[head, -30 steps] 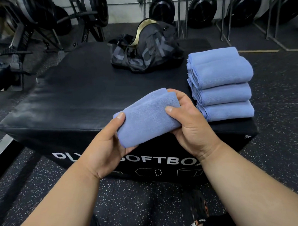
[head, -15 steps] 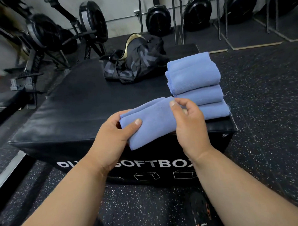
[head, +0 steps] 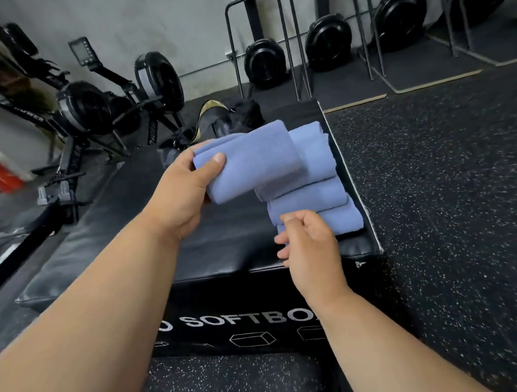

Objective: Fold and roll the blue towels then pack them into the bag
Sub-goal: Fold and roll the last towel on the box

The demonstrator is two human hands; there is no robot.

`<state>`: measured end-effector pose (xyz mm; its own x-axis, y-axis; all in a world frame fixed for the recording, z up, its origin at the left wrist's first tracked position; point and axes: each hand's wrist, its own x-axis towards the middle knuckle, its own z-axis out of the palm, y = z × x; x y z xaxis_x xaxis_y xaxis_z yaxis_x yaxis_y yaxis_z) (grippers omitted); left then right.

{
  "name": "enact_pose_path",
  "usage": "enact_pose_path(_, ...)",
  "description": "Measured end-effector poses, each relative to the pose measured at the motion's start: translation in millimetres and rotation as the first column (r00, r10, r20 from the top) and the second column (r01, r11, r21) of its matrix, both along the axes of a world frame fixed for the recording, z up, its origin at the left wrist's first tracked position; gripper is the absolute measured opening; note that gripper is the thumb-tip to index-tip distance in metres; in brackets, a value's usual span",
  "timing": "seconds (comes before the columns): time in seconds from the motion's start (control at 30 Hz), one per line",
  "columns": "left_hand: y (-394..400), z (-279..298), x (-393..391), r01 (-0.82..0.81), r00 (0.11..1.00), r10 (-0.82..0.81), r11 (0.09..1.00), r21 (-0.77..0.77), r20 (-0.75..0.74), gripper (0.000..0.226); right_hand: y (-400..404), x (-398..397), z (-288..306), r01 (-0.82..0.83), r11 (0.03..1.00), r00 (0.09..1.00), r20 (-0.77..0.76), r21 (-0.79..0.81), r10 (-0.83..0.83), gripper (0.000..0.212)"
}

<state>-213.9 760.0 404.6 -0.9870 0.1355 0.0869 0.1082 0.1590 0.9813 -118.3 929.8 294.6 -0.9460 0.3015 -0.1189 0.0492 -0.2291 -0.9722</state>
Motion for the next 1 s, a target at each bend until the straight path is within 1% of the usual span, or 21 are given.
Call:
enact_pose_path(0.1, 28.1, 4.4, -24.9, 0.025, 0.999, -0.026, 1.0, 0.012, 0.028, 0.038, 4.6, -0.7, -2.1, -0.034, 0.999, 0.999, -0.021, 0.043, 0.035, 0.019)
enact_pose_path(0.27, 57.7, 0.5, -61.3, 0.051, 0.989, -0.059, 0.997, 0.057, 0.137, 0.028, 5.4, -4.7, -3.4, -0.064, 0.991, 0.997, -0.026, 0.116, 0.067, 0.02)
enact_pose_path(0.37, 62.6, -11.6, -82.3, 0.047, 0.973, -0.061, 0.996, 0.07, 0.223, 0.033, 5.5, -7.0, -4.9, -0.085, 0.987, 0.996, -0.029, 0.136, 0.09, 0.021)
enact_pose_path(0.43, 62.6, -22.1, -93.7, 0.045, 0.961, -0.052, 0.998, 0.033, 0.272, 0.036, 4.2, -8.4, -6.7, -0.11, 0.982, 0.993, -0.03, 0.154, 0.116, 0.019)
enact_pose_path(0.5, 62.5, -28.9, -100.2, 0.004, 0.961, 0.008, 0.999, -0.041, 0.276, 0.051, 2.2, -9.8, -7.6, -0.124, 0.979, 0.991, -0.032, 0.161, 0.131, 0.018)
enact_pose_path(0.57, 59.9, -35.1, -107.5, -0.037, 0.968, 0.075, 0.986, -0.16, 0.24, 0.076, 0.9, -10.9, -8.3, -0.131, 0.977, 0.99, -0.03, 0.169, 0.137, 0.017)
enact_pose_path(0.6, 59.4, -36.7, -108.5, -0.054, 0.972, 0.095, 0.98, -0.189, 0.215, 0.082, -0.1, -11.5, -9.5, -0.135, 0.975, 0.989, -0.028, 0.174, 0.142, 0.017)
enact_pose_path(0.63, 58.3, -39.3, -110.6, -0.069, 0.976, 0.107, 0.978, -0.197, 0.191, 0.08, -1.3, -12.0, -10.5, -0.14, 0.974, 0.989, -0.026, 0.176, 0.147, 0.017)
enact_pose_path(0.67, 57.2, -40.7, -111.9, -0.068, 0.979, 0.105, 0.976, -0.208, 0.174, 0.065, -3.0, -12.2, -11.1, -0.145, 0.974, 0.988, -0.024, 0.173, 0.152, 0.017)
enact_pose_path(0.7, 55.7, -42.2, -112.3, -0.062, 0.981, 0.099, 0.974, -0.216, 0.166, 0.045, -5.1, -12.5, -11.7, -0.15, 0.974, 0.987, -0.024, 0.169, 0.156, 0.018)
enact_pose_path(0.73, 52.6, -44.1, -113.2, -0.063, 0.98, 0.102, 0.974, -0.218, 0.168, 0.035, -7.2, -12.7, -12.2, -0.155, 0.974, 0.987, -0.025, 0.164, 0.161, 0.019)
enact_pose_path(0.83, 34.7, -54.2, -116.7, -0.093, 0.963, 0.123, 0.987, -0.134, 0.238, 0.034, -13.8, -13.9, -16.0, -0.177, 0.97, 0.983, -0.021, 0.167, 0.183, 0.017)
enact_pose_path(0.9, 16.5, -64.4, -121.3, -0.114, 0.95, 0.143, 0.986, -0.119, 0.278, 0.029, -19.5, -14.5, -20.1, -0.196, 0.965, 0.979, -0.014, 0.173, 0.202, 0.014)
enact_pose_path(0.93, 5.2, -71.0, -124.7, -0.135, 0.944, 0.177, 0.978, -0.16, 0.279, 0.028, -22.6, -14.9, -22.3, -0.202, 0.964, 0.978, -0.012, 0.175, 0.207, 0.013)
enact_pose_path(1.0, -19.5, -84.8, -131.4, -0.163, 0.946, 0.236, 0.938, -0.305, 0.221, 0.029, -29.1, -16.7, -25.5, -0.215, 0.959, 0.975, -0.008, 0.185, 0.221, 0.013)
